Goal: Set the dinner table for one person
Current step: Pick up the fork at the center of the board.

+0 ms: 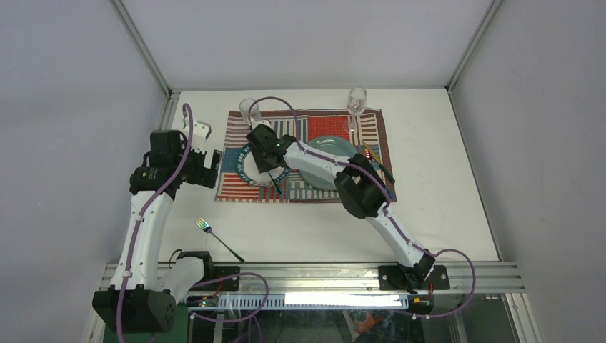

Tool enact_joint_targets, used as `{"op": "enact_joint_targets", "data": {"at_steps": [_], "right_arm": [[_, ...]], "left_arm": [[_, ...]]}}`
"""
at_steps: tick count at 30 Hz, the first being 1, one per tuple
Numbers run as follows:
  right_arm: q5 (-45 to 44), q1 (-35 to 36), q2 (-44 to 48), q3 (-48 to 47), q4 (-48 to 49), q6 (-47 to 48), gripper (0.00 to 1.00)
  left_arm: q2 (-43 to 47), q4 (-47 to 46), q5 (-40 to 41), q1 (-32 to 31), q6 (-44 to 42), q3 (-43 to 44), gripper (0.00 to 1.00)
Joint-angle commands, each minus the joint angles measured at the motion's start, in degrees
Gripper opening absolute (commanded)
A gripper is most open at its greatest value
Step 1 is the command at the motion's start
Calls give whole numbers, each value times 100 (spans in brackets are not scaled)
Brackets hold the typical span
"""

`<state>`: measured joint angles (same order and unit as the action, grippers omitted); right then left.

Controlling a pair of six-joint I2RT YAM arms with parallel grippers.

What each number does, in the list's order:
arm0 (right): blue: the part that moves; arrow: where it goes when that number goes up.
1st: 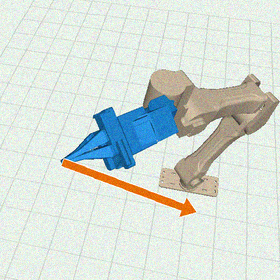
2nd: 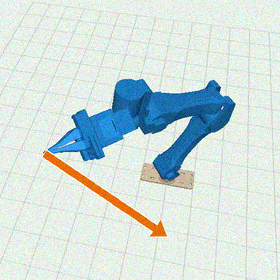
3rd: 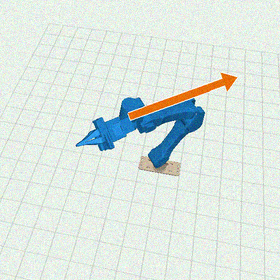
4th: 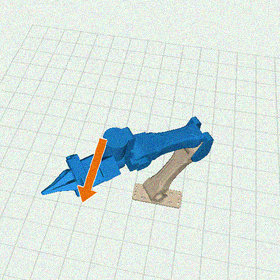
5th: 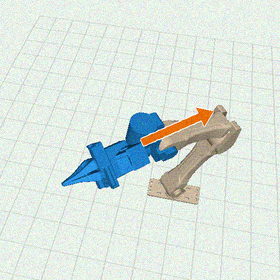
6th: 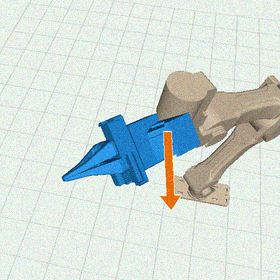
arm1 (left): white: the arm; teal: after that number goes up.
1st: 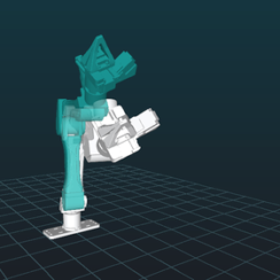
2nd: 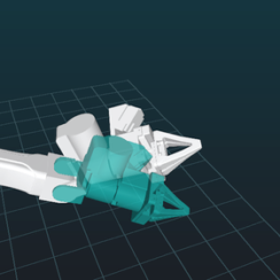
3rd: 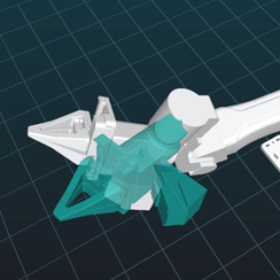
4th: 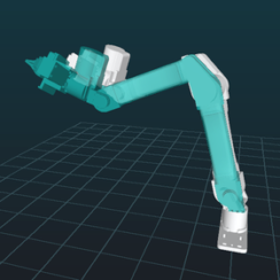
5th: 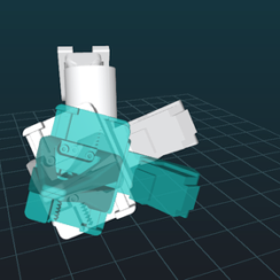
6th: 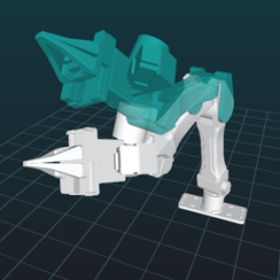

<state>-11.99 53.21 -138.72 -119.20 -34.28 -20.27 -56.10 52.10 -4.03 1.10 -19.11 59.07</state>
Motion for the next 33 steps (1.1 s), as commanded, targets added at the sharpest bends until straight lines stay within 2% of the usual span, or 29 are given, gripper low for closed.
{"op": "enact_joint_targets", "data": {"at_steps": [1, 2, 4, 7, 11, 14, 17, 22, 24, 26, 33], "right_arm": [[-429, 16, 309, 170, 158, 181, 59], [-516, 34, 340, 207, 170, 192, 67], [-760, 91, 483, 362, 282, 276, 74], [-1136, 218, 928, 945, 822, 580, 76], [-1530, 399, 1740, 2122, 2117, 1161, 77], [-1674, 441, 2350, 2667, 2603, 1505, 77], [-1765, 395, 3153, 3249, 3077, 1962, 79], [-2015, 191, 4905, 4565, 3893, 2658, 83], [-2191, 32, 5499, 4987, 3987, 3148, 87], [-2257, -195, 6034, 5338, 3969, 3382, 89], [-2274, -991, 7014, 5911, 3374, 3418, 89]], "left_arm": [[102, -262, -187, -29, -80, -14, 99], [92, -266, -186, -28, -87, -10, 99], [81, -254, -227, -28, -106, 12, 99], [66, -195, -316, -28, -178, 61, 99], [-10, -8, -406, -25, -254, 83, 99], [-18, 219, -596, -24, -430, 90, 98], [-142, 662, -761, -25, -775, 132, 90], [-645, 1466, -841, -28, -1059, 249, 67], [-779, 1845, -1026, -26, -1083, 267, 69], [-843, 2125, -998, -23, -1157, 245, 76], [-725, 2864, -548, -28, -1545, -85, 76]]}}
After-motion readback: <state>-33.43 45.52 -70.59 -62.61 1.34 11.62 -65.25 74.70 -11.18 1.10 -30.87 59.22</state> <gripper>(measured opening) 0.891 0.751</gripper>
